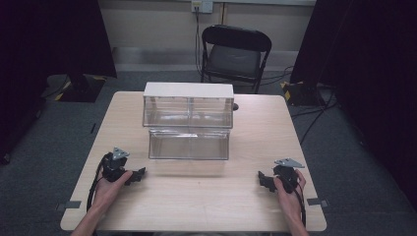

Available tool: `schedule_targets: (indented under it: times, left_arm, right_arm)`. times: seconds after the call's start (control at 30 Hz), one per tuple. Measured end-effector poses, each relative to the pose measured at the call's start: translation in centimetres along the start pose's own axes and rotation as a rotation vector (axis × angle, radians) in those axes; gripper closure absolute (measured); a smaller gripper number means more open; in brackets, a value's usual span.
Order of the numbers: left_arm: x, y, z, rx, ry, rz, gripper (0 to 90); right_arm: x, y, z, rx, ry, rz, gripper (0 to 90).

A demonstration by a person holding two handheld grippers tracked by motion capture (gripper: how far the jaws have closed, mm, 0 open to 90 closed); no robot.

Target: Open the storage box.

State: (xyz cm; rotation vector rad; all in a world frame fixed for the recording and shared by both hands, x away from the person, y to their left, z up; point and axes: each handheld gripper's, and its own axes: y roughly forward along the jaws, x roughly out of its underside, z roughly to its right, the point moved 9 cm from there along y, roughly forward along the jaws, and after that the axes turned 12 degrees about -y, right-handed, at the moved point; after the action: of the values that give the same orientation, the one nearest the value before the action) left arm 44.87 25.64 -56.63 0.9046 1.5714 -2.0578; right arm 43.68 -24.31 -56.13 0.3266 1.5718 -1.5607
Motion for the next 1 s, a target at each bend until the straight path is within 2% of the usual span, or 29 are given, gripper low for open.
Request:
schedule_targets:
  times: [0.3, 0.4, 0.47, 0.53, 0.57, 0.73, 0.9, 0.97, 1.0]
  left_arm:
    - [0.0, -0.2, 0.1, -0.007, 0.000, -0.008, 2.1]
    - [-0.1, -0.5, 0.1, -0.005, -0.013, 0.003, 9.4]
    - [-0.2, -0.6, 0.1, 0.009, -0.019, 0.002, 18.1]
    - [-0.2, -0.7, 0.0, 0.005, -0.015, -0.002, 15.3]
    - [-0.3, -0.9, 0.0, 0.009, -0.014, 0.001, 16.9]
    - [-1.0, -1.6, 0.5, 0.024, 0.007, 0.041, 17.1]
    - [-1.4, -2.2, 1.5, 0.059, 0.041, 0.064, 17.5]
    - [-1.5, -2.3, 2.1, 0.077, 0.034, 0.077, 17.9]
    - [-1.5, -2.5, 2.3, 0.087, 0.043, 0.079, 17.9]
  right_arm:
    - [0.0, 0.0, 0.0, 0.000, 0.000, 0.000, 11.7]
    - [0.0, 0.0, 0.0, 0.000, 0.000, 0.000, 11.7]
    - [0.0, 0.0, 0.0, 0.000, 0.000, 0.000, 11.7]
    - [0.0, 0.0, 0.0, 0.000, 0.000, 0.000, 11.7]
    - [0.0, 0.0, 0.0, 0.000, 0.000, 0.000, 11.7]
    - [0.0, 0.0, 0.0, 0.000, 0.000, 0.000, 11.7]
    - [0.0, 0.0, 0.0, 0.000, 0.000, 0.000, 11.7]
    - [0.0, 0.0, 0.0, 0.000, 0.000, 0.000, 11.7]
    - [0.0, 0.0, 0.0, 0.000, 0.000, 0.000, 11.7]
